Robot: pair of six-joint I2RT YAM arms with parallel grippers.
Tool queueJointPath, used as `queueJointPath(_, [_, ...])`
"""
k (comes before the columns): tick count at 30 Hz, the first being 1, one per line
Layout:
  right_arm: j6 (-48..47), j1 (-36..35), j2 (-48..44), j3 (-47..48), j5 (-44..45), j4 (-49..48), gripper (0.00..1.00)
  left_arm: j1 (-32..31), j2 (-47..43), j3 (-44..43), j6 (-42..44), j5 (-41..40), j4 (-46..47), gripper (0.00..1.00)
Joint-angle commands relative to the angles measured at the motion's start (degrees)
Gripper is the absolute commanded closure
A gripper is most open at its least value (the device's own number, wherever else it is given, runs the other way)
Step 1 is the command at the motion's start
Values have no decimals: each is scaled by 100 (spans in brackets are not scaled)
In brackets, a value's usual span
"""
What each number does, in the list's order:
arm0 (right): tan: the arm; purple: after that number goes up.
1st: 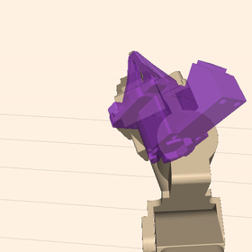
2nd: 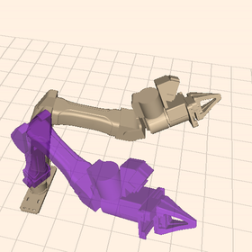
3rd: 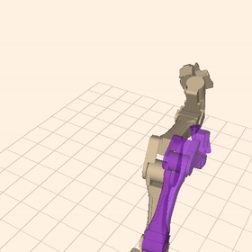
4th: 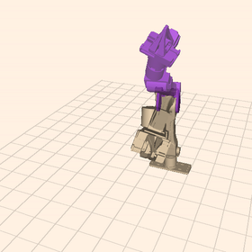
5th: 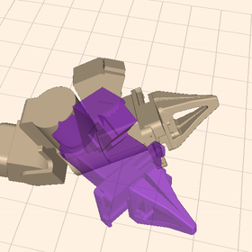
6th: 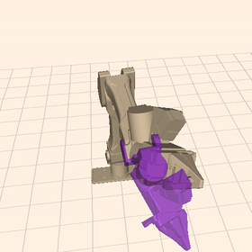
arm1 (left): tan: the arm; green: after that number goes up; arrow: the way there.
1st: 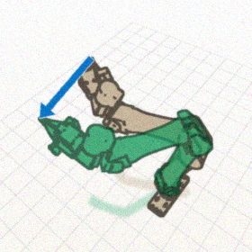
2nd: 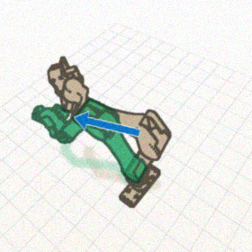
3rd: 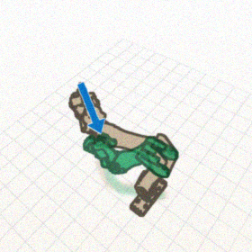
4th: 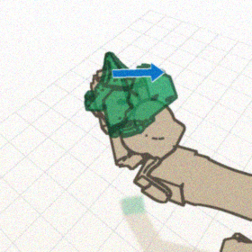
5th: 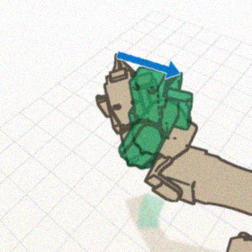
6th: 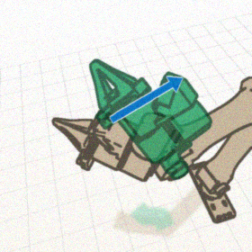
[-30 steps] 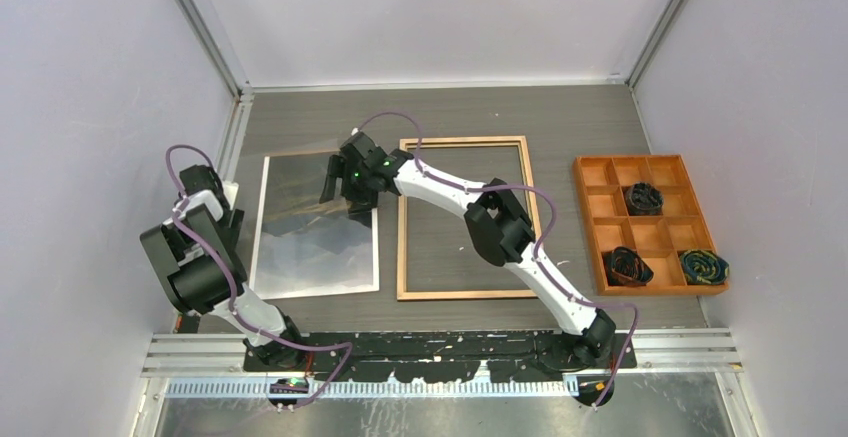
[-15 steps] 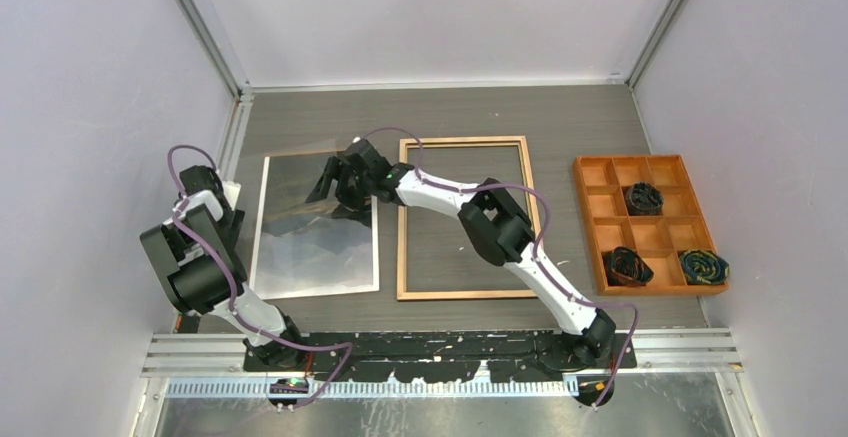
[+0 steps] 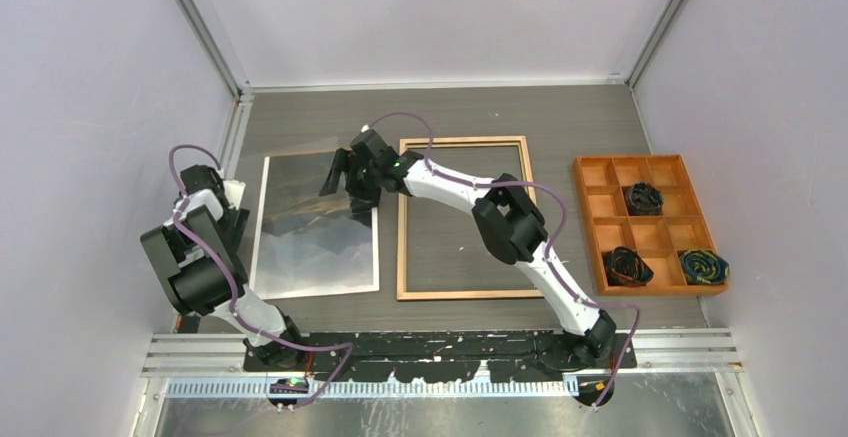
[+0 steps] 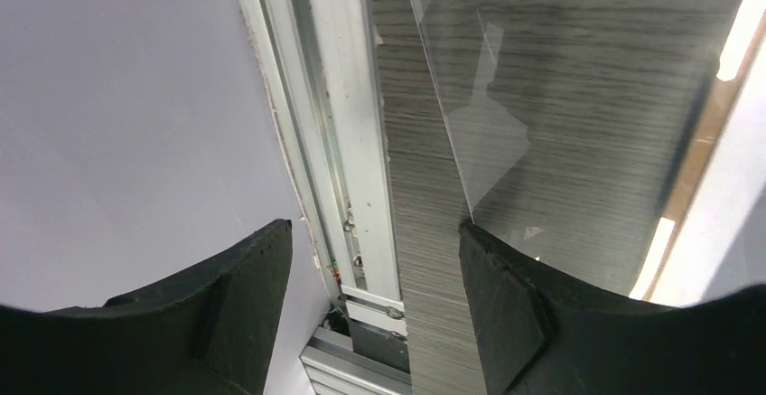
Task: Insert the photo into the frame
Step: Pick up the photo frame item at the center of the board.
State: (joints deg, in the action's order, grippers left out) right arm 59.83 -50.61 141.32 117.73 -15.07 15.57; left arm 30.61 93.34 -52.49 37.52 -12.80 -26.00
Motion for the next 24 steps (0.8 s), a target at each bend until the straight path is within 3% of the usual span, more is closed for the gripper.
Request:
queueJointPath(1, [-881, 100, -779, -161, 993, 877, 10, -193, 86, 105, -333, 868, -535, 28])
queueJointPath(11, [-1406, 123, -1091, -541, 2074, 1497, 9, -741, 177, 165, -567, 655, -369, 28])
queueJointPath(24, [-1290, 229, -544, -15, 1870, 1650, 11, -1353, -48, 151, -781, 569, -535, 28])
